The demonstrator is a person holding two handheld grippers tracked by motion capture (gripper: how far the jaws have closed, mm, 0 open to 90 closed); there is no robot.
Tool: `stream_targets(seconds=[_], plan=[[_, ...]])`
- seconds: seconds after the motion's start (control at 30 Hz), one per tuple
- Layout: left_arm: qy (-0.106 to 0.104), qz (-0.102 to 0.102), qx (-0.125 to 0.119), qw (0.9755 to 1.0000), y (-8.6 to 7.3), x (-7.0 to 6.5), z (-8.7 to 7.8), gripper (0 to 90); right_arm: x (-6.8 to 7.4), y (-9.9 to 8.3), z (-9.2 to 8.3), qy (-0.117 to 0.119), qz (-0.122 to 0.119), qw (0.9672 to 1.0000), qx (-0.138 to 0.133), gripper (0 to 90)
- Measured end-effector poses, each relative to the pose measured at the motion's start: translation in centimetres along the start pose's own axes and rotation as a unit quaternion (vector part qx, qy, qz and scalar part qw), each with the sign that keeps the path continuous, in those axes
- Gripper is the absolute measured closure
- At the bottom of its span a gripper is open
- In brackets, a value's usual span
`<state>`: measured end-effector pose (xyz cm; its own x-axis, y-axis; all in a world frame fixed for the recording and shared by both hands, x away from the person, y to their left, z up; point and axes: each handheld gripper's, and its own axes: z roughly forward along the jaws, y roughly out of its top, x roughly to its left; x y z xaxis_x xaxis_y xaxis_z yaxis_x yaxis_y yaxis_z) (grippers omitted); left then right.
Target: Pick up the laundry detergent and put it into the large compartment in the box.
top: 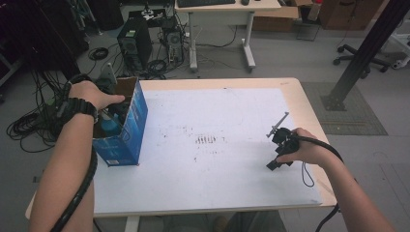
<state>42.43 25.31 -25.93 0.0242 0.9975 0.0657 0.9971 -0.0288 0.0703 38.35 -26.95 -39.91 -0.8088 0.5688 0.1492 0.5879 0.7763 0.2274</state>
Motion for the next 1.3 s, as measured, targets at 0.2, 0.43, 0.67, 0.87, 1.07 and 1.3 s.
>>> stream_targets(seconds=[0.2,0.43,0.67,0.87,1.07,1.3], plan=[[0.002,0.002,-0.001,1.0,-0.1,0.0,-1.0,23.2,0.1,0.0,-0.1,0.0,0.001,1.0,0.0,16.5],[0.006,0.005,-0.003,1.0,-0.3,0.0,-2.2,23.3,0.1,0.0,-0.1,0.0,-0.002,1.0,0.0,16.5],[0.008,0.014,-0.008,0.9998,-0.4,-0.1,-3.7,23.5,0.2,0.2,-0.1,-0.001,-0.004,1.0,-0.002,16.5],[0.009,0.021,-0.016,0.9996,-0.4,-0.5,-5.0,23.7,0.3,0.3,-0.2,-0.001,-0.004,1.0,-0.002,16.5],[0.01,0.032,-0.02,0.9992,-0.3,-1.2,-6.2,23.6,0.2,0.3,-0.3,-0.001,-0.004,1.0,-0.002,16.5],[0.009,0.045,-0.033,0.9984,-0.1,-2.2,-7.4,22.5,0.2,0.3,-0.3,0.0,-0.004,1.0,-0.001,16.5]])
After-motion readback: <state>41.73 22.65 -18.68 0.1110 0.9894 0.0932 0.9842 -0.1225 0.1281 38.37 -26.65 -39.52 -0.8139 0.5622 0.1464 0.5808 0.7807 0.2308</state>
